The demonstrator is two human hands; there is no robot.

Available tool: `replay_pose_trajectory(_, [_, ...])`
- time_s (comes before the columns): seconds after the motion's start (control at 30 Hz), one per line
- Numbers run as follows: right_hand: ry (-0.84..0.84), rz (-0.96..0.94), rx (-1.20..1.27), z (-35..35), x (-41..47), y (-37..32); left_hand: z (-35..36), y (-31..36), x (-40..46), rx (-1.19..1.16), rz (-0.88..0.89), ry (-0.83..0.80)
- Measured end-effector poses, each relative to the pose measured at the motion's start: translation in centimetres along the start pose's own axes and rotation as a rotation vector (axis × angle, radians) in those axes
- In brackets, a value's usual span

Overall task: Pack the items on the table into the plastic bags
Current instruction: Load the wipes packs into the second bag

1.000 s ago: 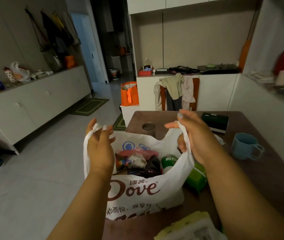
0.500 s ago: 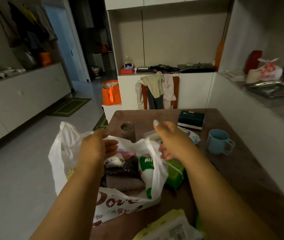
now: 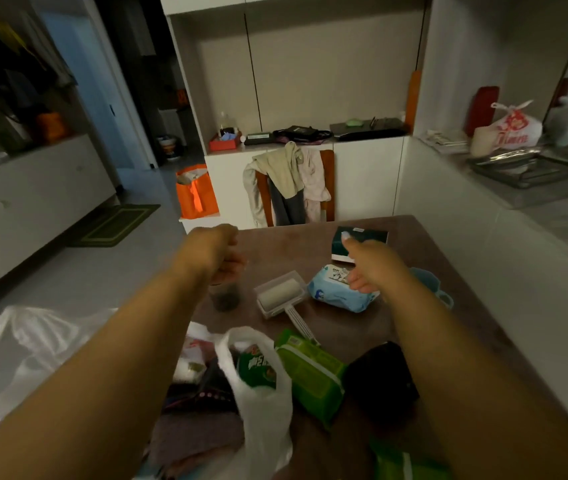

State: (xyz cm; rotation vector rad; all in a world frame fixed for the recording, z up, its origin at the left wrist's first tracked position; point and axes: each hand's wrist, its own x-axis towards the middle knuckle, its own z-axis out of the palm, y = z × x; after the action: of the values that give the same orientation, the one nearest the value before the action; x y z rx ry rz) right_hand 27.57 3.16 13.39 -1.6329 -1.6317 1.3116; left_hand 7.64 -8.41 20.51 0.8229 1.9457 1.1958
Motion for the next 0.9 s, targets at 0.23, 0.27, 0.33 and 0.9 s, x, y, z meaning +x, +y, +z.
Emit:
replay_pose_trajectory(0.23, [0.127,0.059,-0.406,2.1,8.1,3.1,4.4,-0.4,6.3,0.252,-0.117,-0.209])
replay_pose_trajectory(0.27, [0.125,0.065,-0.457,2.3,9.0,3.4,5.1,-0.5,7.0,0.279,-0.128,-0.244])
replay_pose_trajectory(0.33, [0.113,0.071,-0.524,3.0,11.0,3.8,6.3,-0.8,8.4,0.316,-0.165,-0.317])
replay_pose_trajectory(0.9, [-0.095,0.202,-0.67,4.2,17.1,8.1,9.5,-3.1,13.0,0.312,-0.276,-0.454])
